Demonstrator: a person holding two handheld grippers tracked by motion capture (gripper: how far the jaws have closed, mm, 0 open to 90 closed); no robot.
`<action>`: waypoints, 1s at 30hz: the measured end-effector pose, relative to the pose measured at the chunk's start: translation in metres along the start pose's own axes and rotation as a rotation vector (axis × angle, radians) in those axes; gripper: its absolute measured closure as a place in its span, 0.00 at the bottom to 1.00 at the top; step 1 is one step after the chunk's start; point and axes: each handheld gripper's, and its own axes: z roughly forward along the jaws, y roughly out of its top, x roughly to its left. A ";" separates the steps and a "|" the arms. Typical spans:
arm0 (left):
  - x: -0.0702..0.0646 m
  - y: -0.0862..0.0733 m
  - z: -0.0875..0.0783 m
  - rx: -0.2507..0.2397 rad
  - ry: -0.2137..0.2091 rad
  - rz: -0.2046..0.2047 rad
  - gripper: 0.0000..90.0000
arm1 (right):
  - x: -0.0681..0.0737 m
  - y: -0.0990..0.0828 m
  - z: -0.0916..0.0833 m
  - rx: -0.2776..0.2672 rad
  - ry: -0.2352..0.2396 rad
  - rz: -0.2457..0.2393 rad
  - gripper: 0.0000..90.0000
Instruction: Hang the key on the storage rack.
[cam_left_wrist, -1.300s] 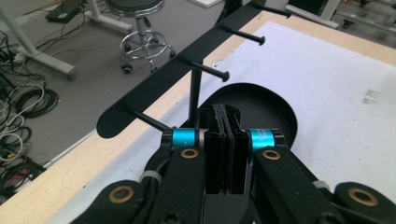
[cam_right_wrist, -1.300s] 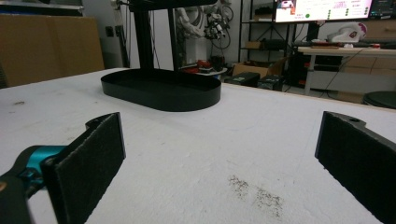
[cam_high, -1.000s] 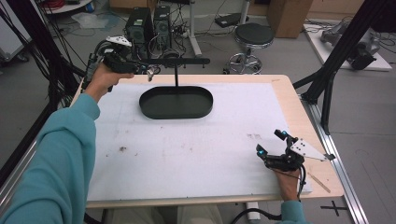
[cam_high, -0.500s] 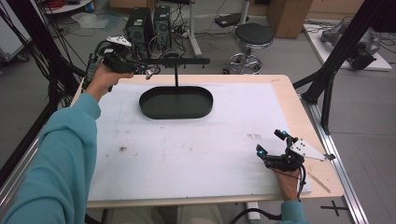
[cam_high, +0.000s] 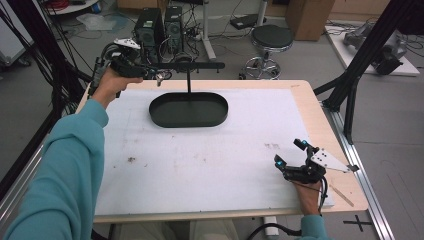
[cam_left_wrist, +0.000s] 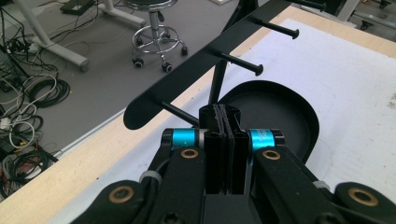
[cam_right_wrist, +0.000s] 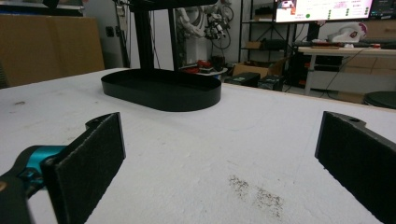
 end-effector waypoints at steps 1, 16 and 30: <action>0.000 0.000 0.000 -0.001 -0.001 -0.001 0.98 | 0.000 0.000 0.000 0.000 0.000 -0.003 0.01; 0.006 -0.001 0.000 -0.008 0.038 -0.008 0.98 | 0.000 0.000 0.000 -0.003 0.001 -0.007 0.01; 0.008 0.000 0.008 -0.021 0.095 -0.002 0.98 | 0.000 0.000 0.000 0.000 0.000 -0.007 0.01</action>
